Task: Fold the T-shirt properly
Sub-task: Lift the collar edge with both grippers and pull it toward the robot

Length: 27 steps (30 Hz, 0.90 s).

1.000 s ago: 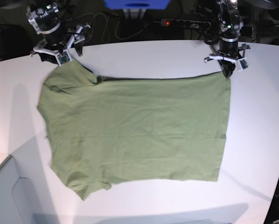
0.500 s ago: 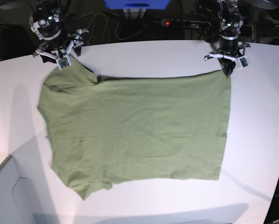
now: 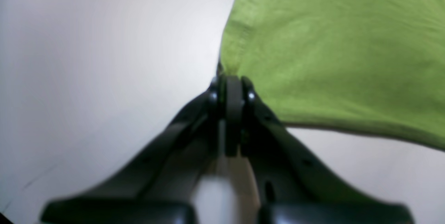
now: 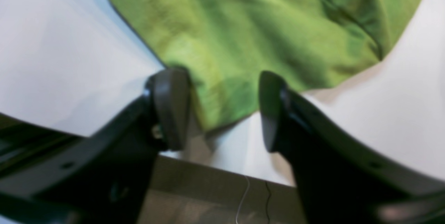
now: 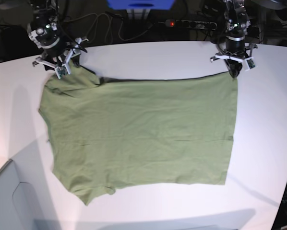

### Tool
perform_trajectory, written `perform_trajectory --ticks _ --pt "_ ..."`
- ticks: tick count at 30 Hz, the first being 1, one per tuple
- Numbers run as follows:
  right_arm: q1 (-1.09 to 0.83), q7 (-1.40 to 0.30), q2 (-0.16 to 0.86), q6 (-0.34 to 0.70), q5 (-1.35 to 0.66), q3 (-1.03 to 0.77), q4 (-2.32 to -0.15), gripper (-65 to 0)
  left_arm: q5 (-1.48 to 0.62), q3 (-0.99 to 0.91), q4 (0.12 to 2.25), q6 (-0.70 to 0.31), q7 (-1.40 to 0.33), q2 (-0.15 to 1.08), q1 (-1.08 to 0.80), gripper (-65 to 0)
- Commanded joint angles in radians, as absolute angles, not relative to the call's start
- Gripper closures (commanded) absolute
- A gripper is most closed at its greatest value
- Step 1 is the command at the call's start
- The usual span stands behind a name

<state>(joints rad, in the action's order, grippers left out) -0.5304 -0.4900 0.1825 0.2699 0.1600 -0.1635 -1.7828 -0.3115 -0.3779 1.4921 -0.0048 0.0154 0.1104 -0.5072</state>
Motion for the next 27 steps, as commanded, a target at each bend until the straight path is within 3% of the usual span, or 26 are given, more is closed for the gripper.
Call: perform_trajectory --ticks 1,3,7,20,27 --pt "-0.542 -0.53 0.191 0.282 0.193 -0.168 -1.785 -23.4 -0.311 -0.381 1.498 -0.001 -0.007 0.113 -0.521 0.0" --pt "-0.545 -0.53 0.191 0.282 0.193 -0.168 -1.787 -17.9 -0.309 -0.381 1.501 -0.001 -0.007 0.113 -0.522 0.0" --pt "-0.562 -0.53 0.191 0.282 0.194 -0.168 -1.801 -0.5 -0.311 -0.383 1.509 -0.001 -0.007 0.114 -0.536 0.0" --pt "-0.657 -0.53 0.2 0.282 0.194 -0.206 -2.061 -0.2 -0.309 -0.383 1.701 0.005 -0.007 0.113 -0.65 0.0" --pt "-0.71 -0.524 0.202 0.317 0.194 -0.277 -2.098 -0.2 -0.308 -0.383 1.805 0.005 -0.007 0.113 -0.739 0.0"
